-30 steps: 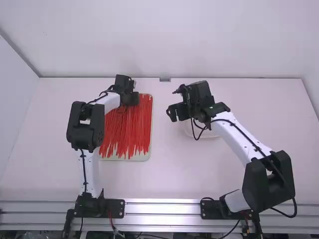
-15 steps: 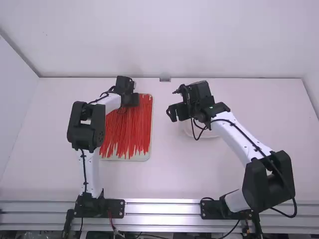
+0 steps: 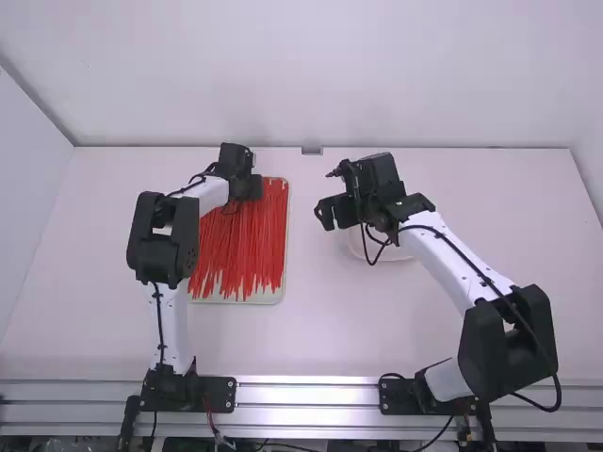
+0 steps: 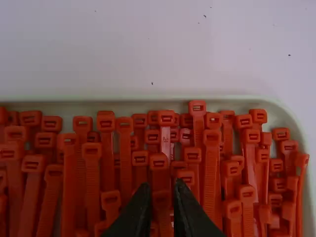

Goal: Fasten the cable tie

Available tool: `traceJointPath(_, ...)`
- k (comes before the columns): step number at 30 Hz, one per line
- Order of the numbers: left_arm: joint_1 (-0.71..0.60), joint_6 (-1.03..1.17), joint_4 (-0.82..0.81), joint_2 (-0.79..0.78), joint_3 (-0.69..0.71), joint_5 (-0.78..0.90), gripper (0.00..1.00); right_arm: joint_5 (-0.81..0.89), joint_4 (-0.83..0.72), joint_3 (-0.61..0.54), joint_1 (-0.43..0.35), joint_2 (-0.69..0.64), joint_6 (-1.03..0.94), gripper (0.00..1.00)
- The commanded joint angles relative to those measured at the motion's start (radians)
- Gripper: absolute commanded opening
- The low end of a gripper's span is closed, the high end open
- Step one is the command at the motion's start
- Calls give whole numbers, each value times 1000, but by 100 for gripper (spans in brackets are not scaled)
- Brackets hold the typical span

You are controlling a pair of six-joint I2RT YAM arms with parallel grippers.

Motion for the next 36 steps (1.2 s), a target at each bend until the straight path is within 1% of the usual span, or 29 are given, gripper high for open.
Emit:
traceJointPath(1, -3, 5, -2, 13, -5, -5, 14, -2, -2, 27, -2, 8, -1, 98)
traceJointPath(6, -2, 5, -1, 13, -5, 2, 13, -2, -2, 27, -2, 8, -2, 99)
traceJointPath(23, -18, 5, 4, 13, -5, -3, 17, -2, -1, 27, -2, 8, -5, 99)
traceJointPath(36, -17, 12, -5, 13, -5, -21, 14, -2, -2, 27, -2, 8, -4, 99)
